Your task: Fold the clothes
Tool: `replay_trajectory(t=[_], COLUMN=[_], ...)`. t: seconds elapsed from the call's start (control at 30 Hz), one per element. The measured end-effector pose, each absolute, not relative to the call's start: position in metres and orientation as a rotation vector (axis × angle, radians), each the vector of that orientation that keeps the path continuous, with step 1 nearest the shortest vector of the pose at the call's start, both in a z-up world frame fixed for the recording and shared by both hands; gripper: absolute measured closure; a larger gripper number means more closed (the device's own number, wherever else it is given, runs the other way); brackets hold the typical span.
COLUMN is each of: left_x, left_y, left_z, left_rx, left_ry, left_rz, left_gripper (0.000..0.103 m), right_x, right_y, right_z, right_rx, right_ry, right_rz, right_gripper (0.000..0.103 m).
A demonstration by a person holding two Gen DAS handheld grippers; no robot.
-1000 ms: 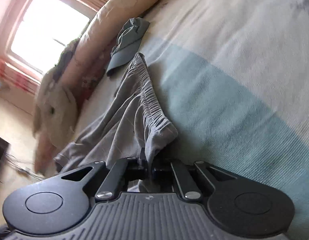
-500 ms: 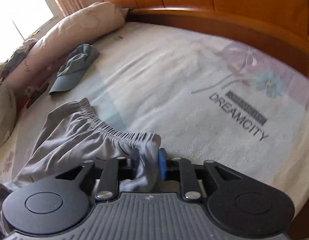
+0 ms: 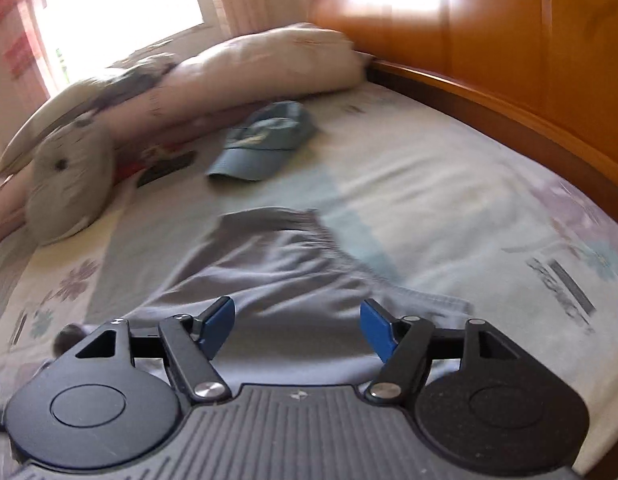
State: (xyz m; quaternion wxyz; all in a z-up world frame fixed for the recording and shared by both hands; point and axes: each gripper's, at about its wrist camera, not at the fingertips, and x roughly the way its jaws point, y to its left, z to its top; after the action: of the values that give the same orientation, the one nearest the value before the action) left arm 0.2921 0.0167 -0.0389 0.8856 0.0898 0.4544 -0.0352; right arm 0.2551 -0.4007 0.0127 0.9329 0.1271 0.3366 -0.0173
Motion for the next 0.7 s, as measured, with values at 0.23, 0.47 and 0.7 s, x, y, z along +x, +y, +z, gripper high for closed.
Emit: replay_trajectory(t=[0.23, 0.47, 0.7], left_x=[0.324, 0.334, 0.313], left_y=[0.046, 0.058, 0.027], left_z=[-0.058, -0.046, -0.01], left_rx=[0.268, 0.302, 0.212], left_ry=[0.954, 0.913, 0.867], left_rz=[-0.005, 0.032, -0.111], left_gripper=[0.001, 0.001, 0.001], right_x=[0.252, 0.239, 0.229], right_y=[-0.358, -0.34, -0.325], right_z=[0.016, 0.02, 0.02], right_rx=[0.178, 0.185, 0.187], right_ry=[0.714, 0.713, 0.706], right_rz=[0.026, 0.031, 0.05], right_gripper=[0.025, 0.021, 0.02])
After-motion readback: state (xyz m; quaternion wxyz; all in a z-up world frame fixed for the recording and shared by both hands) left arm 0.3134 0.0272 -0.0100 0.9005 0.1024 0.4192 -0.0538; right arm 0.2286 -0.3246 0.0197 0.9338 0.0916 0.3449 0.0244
